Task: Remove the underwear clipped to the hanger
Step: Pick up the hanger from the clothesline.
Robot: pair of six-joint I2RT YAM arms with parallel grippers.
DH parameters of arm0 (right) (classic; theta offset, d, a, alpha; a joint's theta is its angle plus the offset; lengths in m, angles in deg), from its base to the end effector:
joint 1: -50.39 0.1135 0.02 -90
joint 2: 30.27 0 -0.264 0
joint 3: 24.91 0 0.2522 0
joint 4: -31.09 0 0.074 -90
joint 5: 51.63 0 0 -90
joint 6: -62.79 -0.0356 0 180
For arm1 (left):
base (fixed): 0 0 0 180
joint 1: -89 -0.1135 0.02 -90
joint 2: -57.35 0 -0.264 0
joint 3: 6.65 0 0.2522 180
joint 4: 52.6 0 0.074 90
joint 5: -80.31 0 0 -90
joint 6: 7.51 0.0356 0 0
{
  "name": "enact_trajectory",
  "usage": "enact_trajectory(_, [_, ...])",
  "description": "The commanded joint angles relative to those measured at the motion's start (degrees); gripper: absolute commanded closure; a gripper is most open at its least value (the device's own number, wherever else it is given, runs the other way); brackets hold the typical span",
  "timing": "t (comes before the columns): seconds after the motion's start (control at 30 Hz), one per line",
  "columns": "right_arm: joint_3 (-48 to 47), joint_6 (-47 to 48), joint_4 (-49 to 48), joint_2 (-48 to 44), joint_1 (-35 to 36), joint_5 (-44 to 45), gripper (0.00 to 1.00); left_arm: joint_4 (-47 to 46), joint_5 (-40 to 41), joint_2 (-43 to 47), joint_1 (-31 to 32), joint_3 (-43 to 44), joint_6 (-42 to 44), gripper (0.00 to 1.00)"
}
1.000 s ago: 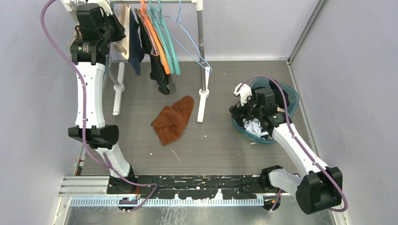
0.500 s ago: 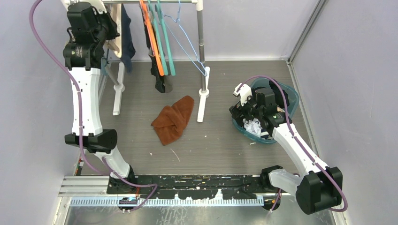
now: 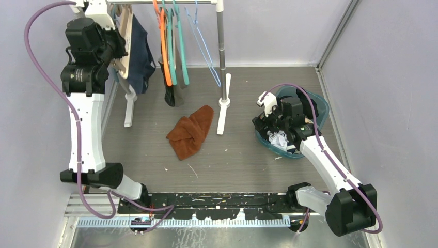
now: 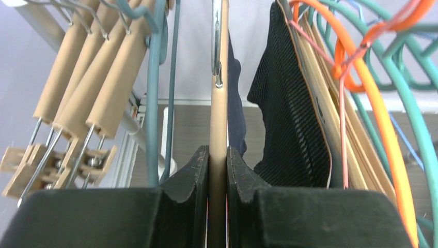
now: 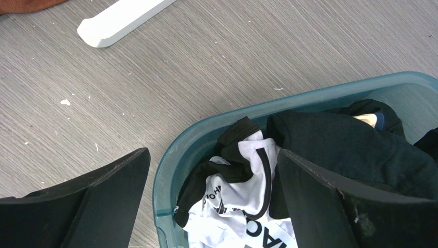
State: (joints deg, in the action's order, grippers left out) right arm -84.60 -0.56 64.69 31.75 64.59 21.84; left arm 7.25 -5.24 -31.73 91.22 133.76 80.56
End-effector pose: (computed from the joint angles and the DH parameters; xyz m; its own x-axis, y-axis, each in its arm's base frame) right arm 0.2260 0.0676 0.2729 -0.3028 -0.5202 -0.7986 -0.6650 0.7156 -0.2140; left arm 0.2815 -0.0081 0.5582 -0.1467 -0.0279 -0.9888 -0.0430 0.9988 -0.0218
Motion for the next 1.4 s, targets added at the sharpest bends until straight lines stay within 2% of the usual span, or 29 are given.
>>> enact_trajectory(0.0, [-0.76,0.18,-1.17,-1.31,0.32,0.12,0.00,-3.93,-1.84,7.93,-0.20,-5.27,4.19,1.00])
enact_trajectory(0.2, [-0.73,-0.16,-1.40,-1.33,0.39,-0.28,0.00,-0.98,-4.22,15.78,-0.21,-14.62,7.39,1.00])
enact_trajectory(0.43, [-0.95,-1.11,-1.34,-1.79,0.34,-1.67,0.00,5.74,-6.67,25.00,-0.20,-21.65,11.17,1.00])
enact_trajectory(0.7, [-1.17,-1.80,-1.14,-1.81,0.38,-3.44,0.00,17.58,-16.02,31.49,-0.20,-26.99,16.13,1.00])
enact_trajectory(0.87, [-0.92,-2.00,-1.50,-2.08,0.35,-3.54,0.00,20.61,-21.96,35.47,-0.19,-31.14,18.15,1.00])
enact_trajectory(1.07, [-3.45,-2.73,-1.67,-1.64,0.39,-6.42,0.00,24.06,-30.37,36.86,-0.20,-33.29,20.77,1.00])
enact_trajectory(1.23, [-10.61,-1.26,4.60,0.18,0.39,-7.64,0.00,28.98,-39.28,34.67,-0.20,-33.34,24.48,1.00])
enact_trajectory(1.37, [-10.11,-1.41,5.24,-1.10,0.33,-11.19,0.00,30.63,-44.69,33.82,-0.11,-35.21,28.21,1.00])
